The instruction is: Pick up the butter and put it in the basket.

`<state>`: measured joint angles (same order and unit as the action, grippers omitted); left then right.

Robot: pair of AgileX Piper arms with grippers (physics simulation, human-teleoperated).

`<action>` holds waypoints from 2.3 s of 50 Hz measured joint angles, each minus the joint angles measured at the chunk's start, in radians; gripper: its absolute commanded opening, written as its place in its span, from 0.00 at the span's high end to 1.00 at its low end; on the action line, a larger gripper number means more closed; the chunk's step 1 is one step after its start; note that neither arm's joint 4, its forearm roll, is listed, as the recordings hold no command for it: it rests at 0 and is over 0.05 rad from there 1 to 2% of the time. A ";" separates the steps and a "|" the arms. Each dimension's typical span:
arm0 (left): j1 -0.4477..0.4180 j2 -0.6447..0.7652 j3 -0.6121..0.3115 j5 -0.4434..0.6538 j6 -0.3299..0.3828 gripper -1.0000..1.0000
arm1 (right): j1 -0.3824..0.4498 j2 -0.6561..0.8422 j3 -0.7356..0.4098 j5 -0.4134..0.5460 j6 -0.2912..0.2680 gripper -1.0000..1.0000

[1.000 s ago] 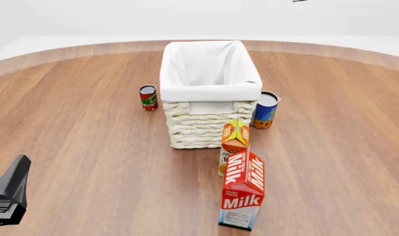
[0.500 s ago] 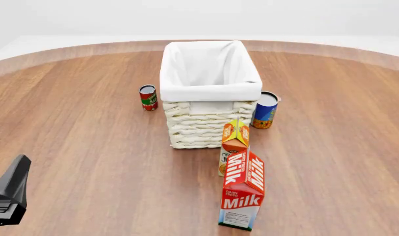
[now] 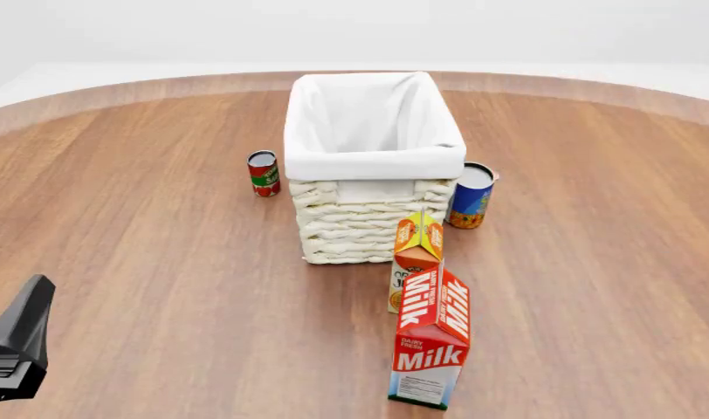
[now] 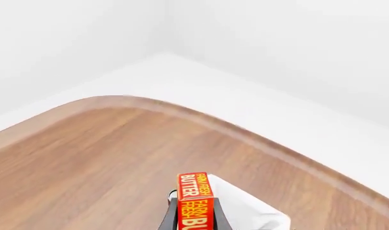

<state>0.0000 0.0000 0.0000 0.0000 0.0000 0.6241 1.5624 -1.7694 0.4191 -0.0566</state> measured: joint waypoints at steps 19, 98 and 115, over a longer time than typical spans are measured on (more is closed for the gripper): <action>0.000 0.000 0.000 0.000 0.000 0.00 | -0.050 0.144 0.001 -0.027 0.015 1.00; 0.000 0.000 0.000 0.000 0.000 0.00 | -0.073 0.266 0.228 -0.174 0.062 1.00; 0.000 0.000 0.000 0.000 0.000 0.00 | -0.079 0.304 0.230 -0.200 0.064 1.00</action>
<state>0.0000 0.0000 0.0000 0.0000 0.0000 0.5454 1.8661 -1.5394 0.2191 0.0074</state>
